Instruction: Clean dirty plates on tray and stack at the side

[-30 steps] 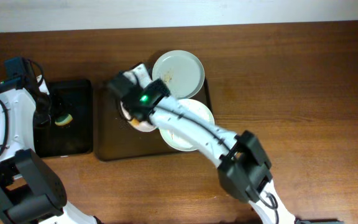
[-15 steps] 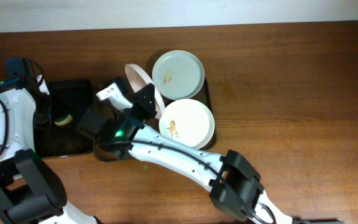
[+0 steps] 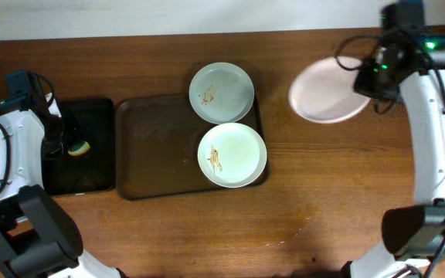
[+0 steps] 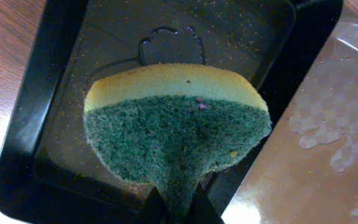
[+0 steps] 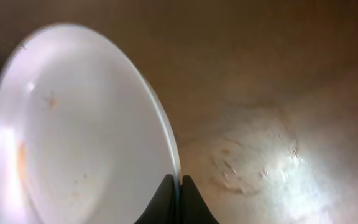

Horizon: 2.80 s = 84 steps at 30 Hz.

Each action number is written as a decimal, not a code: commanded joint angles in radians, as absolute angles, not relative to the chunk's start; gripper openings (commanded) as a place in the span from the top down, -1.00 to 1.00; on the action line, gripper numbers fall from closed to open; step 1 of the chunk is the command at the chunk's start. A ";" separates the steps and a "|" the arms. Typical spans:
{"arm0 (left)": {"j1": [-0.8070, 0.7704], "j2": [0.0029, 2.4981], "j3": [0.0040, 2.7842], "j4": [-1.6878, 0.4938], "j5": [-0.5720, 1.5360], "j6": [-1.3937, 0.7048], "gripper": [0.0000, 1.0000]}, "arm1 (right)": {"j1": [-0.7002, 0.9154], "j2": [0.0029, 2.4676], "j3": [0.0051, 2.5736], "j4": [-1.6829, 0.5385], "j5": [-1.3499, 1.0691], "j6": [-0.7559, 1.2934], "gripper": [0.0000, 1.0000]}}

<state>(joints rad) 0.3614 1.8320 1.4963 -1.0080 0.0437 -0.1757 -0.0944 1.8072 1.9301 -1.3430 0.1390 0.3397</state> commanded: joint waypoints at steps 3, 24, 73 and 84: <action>0.363 1.836 1.506 -1.000 0.037 -0.163 0.88 | -0.237 1.821 1.610 -1.111 0.099 0.348 0.91; 0.356 1.836 1.506 -0.995 0.037 -0.163 0.88 | 0.272 1.792 1.393 -0.952 -0.172 0.496 0.14; 0.356 1.836 1.506 -1.000 0.048 -0.163 0.89 | 0.551 2.141 1.564 -0.736 -0.248 0.384 0.26; 0.276 1.836 1.506 -0.949 0.067 -0.123 0.97 | 0.589 2.201 1.561 -0.699 -0.243 0.559 0.92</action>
